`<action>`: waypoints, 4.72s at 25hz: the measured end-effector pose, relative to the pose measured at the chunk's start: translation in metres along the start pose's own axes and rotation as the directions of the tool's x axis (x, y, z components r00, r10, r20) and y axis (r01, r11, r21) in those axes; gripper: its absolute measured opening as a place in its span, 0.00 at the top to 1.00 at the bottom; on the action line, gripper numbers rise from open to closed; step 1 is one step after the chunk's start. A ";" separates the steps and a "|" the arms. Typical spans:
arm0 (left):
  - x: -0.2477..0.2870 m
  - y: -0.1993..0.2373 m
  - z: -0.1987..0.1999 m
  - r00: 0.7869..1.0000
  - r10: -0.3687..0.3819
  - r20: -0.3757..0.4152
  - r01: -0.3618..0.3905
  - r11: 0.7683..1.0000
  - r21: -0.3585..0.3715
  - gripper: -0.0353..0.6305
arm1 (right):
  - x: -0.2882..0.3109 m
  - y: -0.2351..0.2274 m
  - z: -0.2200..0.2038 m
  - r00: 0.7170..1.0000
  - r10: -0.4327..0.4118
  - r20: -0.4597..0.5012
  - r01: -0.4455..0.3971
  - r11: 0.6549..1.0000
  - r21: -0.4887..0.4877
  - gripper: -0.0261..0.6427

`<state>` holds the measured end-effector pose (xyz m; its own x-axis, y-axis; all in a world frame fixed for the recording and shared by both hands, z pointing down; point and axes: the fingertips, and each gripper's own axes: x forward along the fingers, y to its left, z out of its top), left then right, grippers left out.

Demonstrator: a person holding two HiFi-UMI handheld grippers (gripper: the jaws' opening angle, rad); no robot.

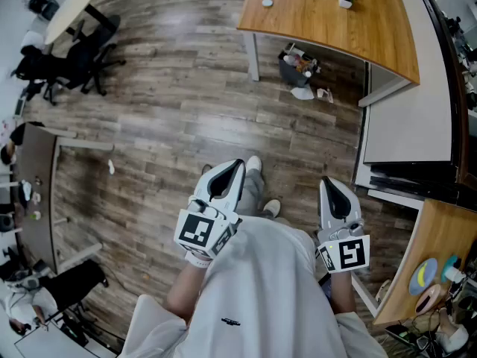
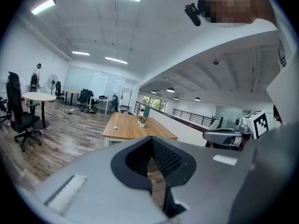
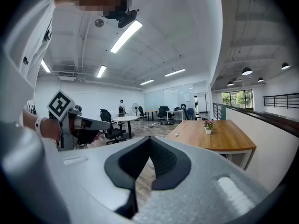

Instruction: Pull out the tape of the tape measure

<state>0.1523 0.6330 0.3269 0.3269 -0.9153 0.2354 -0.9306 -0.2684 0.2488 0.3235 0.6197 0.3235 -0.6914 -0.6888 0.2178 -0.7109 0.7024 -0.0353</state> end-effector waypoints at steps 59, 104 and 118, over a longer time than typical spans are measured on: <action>0.054 0.228 0.092 0.979 0.069 0.193 -0.043 0.990 -0.132 0.92 | 0.261 0.047 0.091 0.990 0.138 0.043 -0.133 0.987 -0.094 0.96; 0.341 0.252 0.185 0.994 0.097 0.058 -0.097 0.995 -0.019 0.92 | 0.434 -0.209 0.131 0.980 0.141 0.144 -0.153 0.985 0.077 0.96; 0.414 0.313 0.206 0.999 0.039 0.023 -0.038 0.998 -0.050 0.92 | 0.516 -0.240 0.140 0.993 0.091 0.080 -0.099 0.991 0.092 0.96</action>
<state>-0.0373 0.1079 0.3092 0.2863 -0.9318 0.2233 -0.9330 -0.2180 0.2862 0.1196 0.0705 0.3078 -0.7616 -0.6338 0.1348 -0.6480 0.7475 -0.1464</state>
